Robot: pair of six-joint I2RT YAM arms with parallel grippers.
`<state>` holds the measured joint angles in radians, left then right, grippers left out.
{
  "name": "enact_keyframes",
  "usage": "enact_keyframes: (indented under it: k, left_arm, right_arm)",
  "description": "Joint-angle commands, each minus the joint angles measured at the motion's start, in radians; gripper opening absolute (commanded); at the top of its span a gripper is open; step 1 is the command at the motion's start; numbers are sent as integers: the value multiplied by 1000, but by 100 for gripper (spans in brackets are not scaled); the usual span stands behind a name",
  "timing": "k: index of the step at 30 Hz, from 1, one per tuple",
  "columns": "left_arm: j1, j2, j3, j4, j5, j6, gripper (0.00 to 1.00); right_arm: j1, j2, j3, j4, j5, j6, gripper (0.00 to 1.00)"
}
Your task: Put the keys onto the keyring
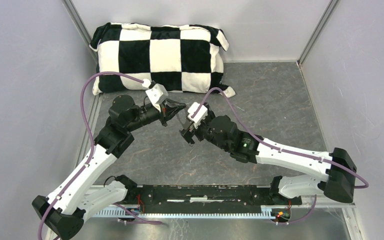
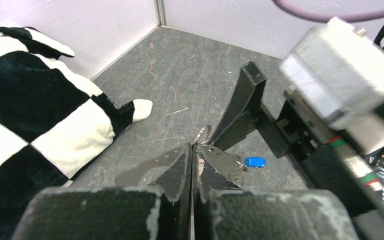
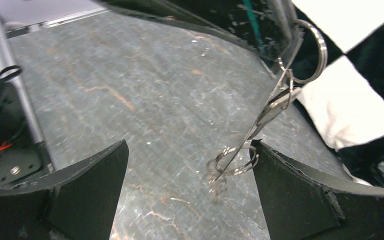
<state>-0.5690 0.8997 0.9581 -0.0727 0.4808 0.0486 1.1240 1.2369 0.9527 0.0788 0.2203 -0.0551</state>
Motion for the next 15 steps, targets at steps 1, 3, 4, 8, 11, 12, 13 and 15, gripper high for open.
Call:
enact_keyframes:
  k: [1, 3, 4, 8, 11, 12, 13, 15]
  left_arm:
    - [-2, -13, 37, 65, 1, -31, 2]
    - [-2, -18, 37, 62, 4, -30, 2]
    - [-2, -19, 37, 59, 5, -29, 2]
    - [-2, -26, 39, 59, 9, -29, 2]
    - [-2, -27, 38, 63, 12, -31, 2]
    - [-2, -29, 36, 65, 12, -34, 2]
    - [-2, -30, 35, 67, 12, -36, 2]
    - [-2, -34, 32, 69, 14, -37, 2]
  right_arm:
    - [2, 32, -34, 153, 181, -48, 98]
    - [1, 40, -32, 168, 168, -55, 98]
    - [0, 45, -31, 172, 162, -55, 95]
    - [-14, 43, -49, 197, 76, -28, 76]
    - [-45, 33, -62, 203, -34, 27, 42]
    - [-60, 28, -68, 202, -67, 47, 26]
    - [-77, 22, -72, 204, -100, 70, 16]
    - [-104, 11, -78, 211, -180, 114, 3]
